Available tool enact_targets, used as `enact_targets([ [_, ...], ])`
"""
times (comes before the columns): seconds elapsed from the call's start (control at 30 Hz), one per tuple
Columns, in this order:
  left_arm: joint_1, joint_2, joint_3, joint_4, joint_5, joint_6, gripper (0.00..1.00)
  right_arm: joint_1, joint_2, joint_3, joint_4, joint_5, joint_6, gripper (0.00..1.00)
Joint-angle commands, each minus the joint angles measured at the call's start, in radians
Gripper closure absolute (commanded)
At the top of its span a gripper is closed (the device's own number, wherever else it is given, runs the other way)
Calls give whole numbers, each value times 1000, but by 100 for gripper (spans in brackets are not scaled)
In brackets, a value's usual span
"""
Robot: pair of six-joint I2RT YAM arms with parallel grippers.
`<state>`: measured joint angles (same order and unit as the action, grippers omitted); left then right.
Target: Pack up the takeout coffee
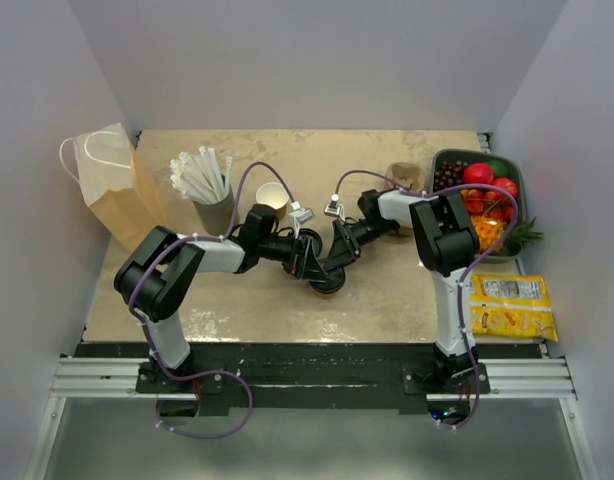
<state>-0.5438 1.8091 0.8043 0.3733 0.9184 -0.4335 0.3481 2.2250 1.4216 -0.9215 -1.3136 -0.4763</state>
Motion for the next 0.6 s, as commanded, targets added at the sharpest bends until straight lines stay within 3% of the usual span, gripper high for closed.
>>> enact_targets([
  [0.0,-10,-28,-22,-57,-124,147,4,5,2,62,-5,42,-146,6],
  [0.13,-10,-62,7,-47,-61,118,2,3,-5,180,-215,19,-303,3],
  [0.2,-8,-67,16,-59,-56,116,1,5,-19,212,-229,37,-306,2],
  [0.4,28,-79,6,1,-32,35,0,-9,-114,174,135,146,0,1],
  [0.57,33,-99,75,33,23,-2,0,-44,-162,183,321,211,201,1],
])
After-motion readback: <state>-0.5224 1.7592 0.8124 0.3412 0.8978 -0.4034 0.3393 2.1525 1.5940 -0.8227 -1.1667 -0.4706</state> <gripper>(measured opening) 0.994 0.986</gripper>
